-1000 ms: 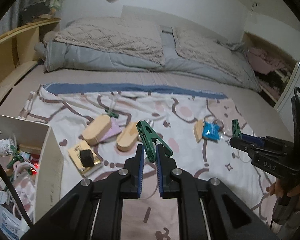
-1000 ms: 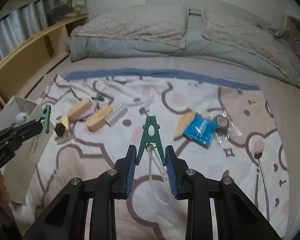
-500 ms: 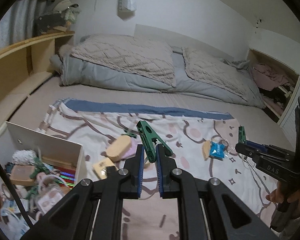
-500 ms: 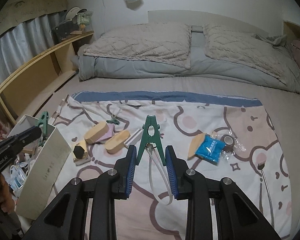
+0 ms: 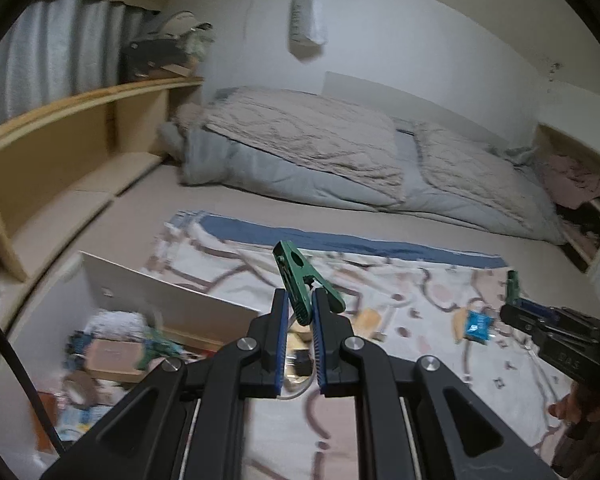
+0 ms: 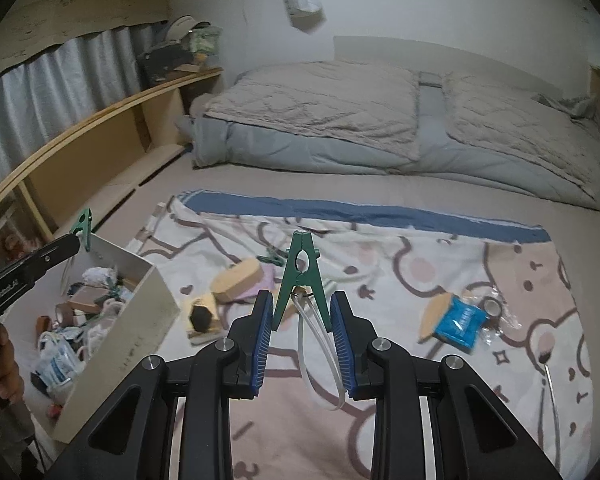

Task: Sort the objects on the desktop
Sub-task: 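Carry both held green clothespins over to the SHOES box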

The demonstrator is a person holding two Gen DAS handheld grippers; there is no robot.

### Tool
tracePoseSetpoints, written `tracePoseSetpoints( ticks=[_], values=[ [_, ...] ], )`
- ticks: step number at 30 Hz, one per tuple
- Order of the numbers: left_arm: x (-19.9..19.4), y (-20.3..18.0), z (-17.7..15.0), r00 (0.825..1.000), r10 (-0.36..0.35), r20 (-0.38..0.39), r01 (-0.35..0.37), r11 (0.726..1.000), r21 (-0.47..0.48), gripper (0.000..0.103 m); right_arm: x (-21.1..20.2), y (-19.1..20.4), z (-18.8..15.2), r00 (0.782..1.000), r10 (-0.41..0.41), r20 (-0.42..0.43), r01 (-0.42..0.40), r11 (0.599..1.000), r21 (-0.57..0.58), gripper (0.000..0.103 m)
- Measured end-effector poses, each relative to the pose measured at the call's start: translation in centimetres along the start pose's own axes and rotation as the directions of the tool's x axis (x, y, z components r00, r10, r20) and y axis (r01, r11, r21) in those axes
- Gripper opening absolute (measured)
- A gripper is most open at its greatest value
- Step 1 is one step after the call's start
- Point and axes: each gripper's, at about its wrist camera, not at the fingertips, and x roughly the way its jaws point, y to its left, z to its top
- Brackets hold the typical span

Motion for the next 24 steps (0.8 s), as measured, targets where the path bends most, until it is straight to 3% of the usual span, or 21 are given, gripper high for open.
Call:
tracePoseSetpoints(
  ticks=[7, 24],
  values=[
    [-1.1, 2.8, 0.2, 0.997, 0.076, 0.011, -0.076, 0.997, -0.012, 0.012, 0.5, 3.2, 0.7, 0.998, 0.054, 0.013, -0.053, 0.997, -0.052, 0.03],
    [-1.4, 12.8, -0.5, 0.978, 0.19, -0.086, -0.195, 0.979, -0.064, 0.012, 0.8, 12.6, 0.6, 0.972, 0.235, -0.018, -0.234, 0.952, -0.197, 0.03]
  ],
)
